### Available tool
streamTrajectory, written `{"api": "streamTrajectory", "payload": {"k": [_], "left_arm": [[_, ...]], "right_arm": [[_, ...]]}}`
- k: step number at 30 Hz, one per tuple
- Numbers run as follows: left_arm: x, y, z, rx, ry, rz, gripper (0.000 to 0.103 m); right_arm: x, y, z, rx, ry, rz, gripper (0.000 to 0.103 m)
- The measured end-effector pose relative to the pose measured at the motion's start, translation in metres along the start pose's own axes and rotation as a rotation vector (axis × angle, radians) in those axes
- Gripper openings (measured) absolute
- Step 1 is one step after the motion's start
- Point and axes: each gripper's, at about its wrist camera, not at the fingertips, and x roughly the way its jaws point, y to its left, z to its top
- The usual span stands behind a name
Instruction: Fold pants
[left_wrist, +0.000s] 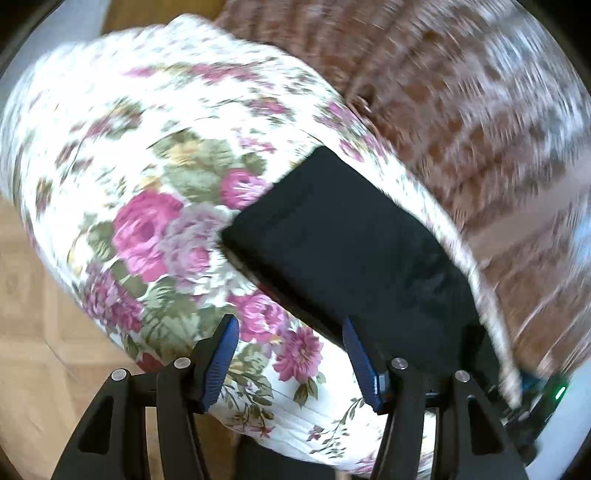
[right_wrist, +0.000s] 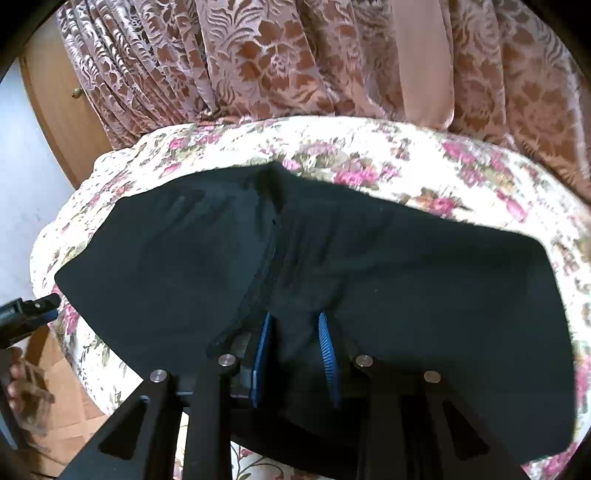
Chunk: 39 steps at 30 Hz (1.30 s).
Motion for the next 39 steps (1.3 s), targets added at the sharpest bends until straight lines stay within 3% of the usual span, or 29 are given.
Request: {"api": "streamTrajectory", "payload": {"k": [7,11,15,16,17,18,20,21,24,26,29,36,39], "left_arm": [[0.014,0.024,0.015,-0.199,0.038,-0.158,0.059],[0.039,0.027,0.023,-0.285,0.052,-0.211,0.059],[0.054,0.023,0.03,-0.329,0.049,-0.208,0.055],[0.056,0.018,0.032,-0.326,0.048,-0.198,0.046],[0.057,0.012,0.035,-0.301,0.041,-0.201,0.035],[0.057,0.004,0.036,-0.268,0.032,-0.194,0.013],[0.053,-0.016,0.039,-0.175,-0.011,-0.161,0.013],[0.045,-0.037,0.038,-0.08,-0.049,-0.159,0.013],[0.029,-0.085,0.035,0.097,-0.102,-0.224,0.012],[0.016,-0.12,0.026,0.244,-0.131,-0.286,0.012],[0.004,-0.176,0.004,0.474,-0.129,-0.369,0.012],[0.018,-0.243,-0.05,0.747,-0.06,-0.394,0.012],[0.019,-0.256,-0.071,0.84,-0.054,-0.385,0.012]], "right_arm": [[-0.036,0.012,0.002,-0.058,-0.139,-0.023,0.029],[-0.039,0.018,-0.001,-0.079,-0.13,-0.011,0.029],[-0.037,0.018,-0.006,-0.059,-0.11,0.002,0.029],[-0.037,0.017,-0.006,-0.056,-0.109,0.003,0.029],[-0.037,0.017,-0.006,-0.055,-0.107,0.006,0.029],[-0.036,0.017,-0.006,-0.056,-0.104,0.009,0.029],[-0.036,0.018,-0.005,-0.054,-0.098,0.017,0.029],[-0.035,0.018,-0.004,-0.054,-0.092,0.029,0.029],[-0.035,0.018,0.001,-0.053,-0.077,0.064,0.029],[-0.034,0.014,0.008,-0.021,-0.056,0.146,0.029],[-0.032,0.004,0.026,0.071,-0.015,0.349,0.029],[-0.034,0.011,0.079,0.165,0.018,0.694,0.038],[-0.026,0.002,0.091,0.269,0.044,0.767,0.04]]}}
